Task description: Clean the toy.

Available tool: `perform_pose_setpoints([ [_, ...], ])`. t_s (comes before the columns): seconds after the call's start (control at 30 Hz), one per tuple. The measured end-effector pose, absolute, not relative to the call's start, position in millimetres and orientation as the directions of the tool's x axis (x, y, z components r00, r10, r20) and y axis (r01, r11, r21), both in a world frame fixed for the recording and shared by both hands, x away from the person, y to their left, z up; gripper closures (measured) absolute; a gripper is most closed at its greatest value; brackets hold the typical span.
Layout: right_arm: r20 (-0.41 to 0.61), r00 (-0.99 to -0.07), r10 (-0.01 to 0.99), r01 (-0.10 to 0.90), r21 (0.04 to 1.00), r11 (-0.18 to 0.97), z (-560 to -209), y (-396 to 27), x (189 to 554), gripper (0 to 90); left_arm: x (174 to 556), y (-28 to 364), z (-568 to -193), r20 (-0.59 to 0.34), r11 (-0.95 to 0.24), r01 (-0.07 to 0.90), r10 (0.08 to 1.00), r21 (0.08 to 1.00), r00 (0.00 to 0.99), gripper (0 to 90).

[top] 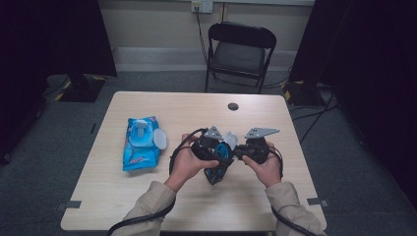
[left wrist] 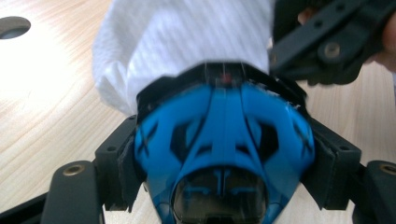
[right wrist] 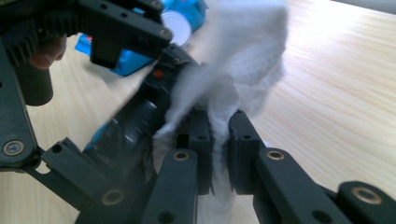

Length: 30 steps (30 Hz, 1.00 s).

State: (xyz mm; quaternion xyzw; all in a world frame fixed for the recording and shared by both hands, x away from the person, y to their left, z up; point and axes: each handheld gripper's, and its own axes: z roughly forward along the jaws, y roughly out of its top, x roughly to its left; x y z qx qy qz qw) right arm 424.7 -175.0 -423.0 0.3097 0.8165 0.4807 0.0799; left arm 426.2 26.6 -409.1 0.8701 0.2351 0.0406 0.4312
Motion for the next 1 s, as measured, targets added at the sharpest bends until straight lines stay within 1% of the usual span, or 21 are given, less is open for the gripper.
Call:
perform_pose_setpoints([
  [0.3, 0.173, -0.798, 0.577, 0.43, 0.834, 0.346, -426, -172, 423, 82.2, 427, 29, -410, -0.122, -0.532, 0.37, 0.443, 0.762, 0.888, 25.2],
  [0.43, 0.176, -0.8, 0.574, 0.431, 0.834, 0.344, -428, -171, 423, 82.2, 428, 30, -408, -0.136, -0.519, 0.382, 0.448, 0.765, 0.883, 25.2],
  [0.57, 0.178, -0.803, 0.568, 0.436, 0.826, 0.357, -432, -170, 422, 82.2, 429, 31, -402, -0.12, -0.512, 0.37, 0.456, 0.775, 0.882, 25.3],
  [1.0, 0.201, -0.805, 0.559, 0.454, 0.815, 0.361, -446, -167, 419, 82.3, 432, 36, -394, -0.126, -0.487, 0.378, 0.473, 0.788, 0.872, 25.3],
])
